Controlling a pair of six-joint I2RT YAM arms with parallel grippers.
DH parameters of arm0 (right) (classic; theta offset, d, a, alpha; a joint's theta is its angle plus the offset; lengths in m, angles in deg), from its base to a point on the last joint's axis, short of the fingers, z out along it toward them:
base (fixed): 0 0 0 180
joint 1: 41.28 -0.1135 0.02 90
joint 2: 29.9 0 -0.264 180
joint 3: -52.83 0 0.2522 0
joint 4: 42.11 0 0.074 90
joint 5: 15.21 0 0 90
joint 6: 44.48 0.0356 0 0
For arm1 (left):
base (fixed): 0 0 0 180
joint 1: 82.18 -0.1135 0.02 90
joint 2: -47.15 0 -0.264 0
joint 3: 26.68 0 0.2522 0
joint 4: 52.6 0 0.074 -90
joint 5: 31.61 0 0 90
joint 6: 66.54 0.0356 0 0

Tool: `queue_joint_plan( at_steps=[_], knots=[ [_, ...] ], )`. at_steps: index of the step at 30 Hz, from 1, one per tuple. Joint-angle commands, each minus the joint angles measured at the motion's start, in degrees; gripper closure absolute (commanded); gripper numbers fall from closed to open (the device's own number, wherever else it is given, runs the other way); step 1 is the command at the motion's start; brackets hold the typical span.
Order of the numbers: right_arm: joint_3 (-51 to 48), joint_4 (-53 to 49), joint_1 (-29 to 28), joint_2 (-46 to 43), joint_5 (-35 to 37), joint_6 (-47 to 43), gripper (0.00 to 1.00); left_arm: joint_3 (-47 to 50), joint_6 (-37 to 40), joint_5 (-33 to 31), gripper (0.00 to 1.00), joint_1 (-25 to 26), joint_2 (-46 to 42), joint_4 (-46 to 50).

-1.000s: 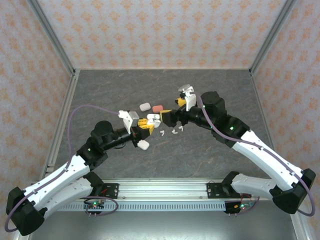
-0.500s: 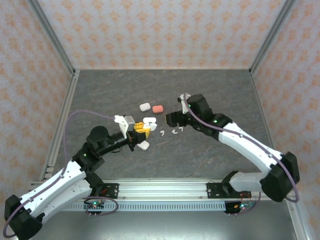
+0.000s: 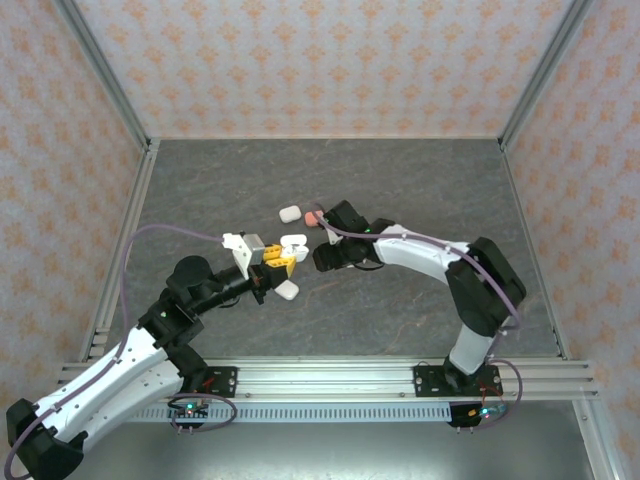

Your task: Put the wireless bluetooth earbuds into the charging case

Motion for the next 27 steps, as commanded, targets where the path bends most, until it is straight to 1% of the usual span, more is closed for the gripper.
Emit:
queue_joint_plan(
  at_steps=[1,5,8,12,14,18,27],
  knots=[
    [3.0,-1.5,-0.3,3.0,2.9,1.3,0.5,0.1,1.2,-0.7,1.0,0.2,-1.3,0.5],
    [5.2,-3.2,-0.8,6.5,5.5,1.1,0.52,0.2,1.3,-0.9,1.0,0.2,-1.8,0.9],
    [6.9,-4.1,-1.3,8.7,6.2,0.5,0.54,0.3,1.4,-1.1,1.0,0.2,-2.0,1.1],
    [8.6,-5.3,-1.6,11.1,6.2,0.2,0.58,0.4,1.4,-1.1,1.0,0.2,-2.2,1.2],
    [9.2,-5.6,-1.8,12.0,6.2,0.1,0.62,0.5,1.4,-1.3,1.0,0.2,-2.3,1.2],
    [10.1,-7.1,-1.9,13.3,6.0,-0.2,0.68,0.6,1.5,-1.4,1.0,0.2,-2.4,1.2],
    [10.1,-9.3,-2.1,13.4,5.7,-0.5,0.76,0.9,1.5,-1.8,1.0,0.2,-2.2,1.1]
  ],
)
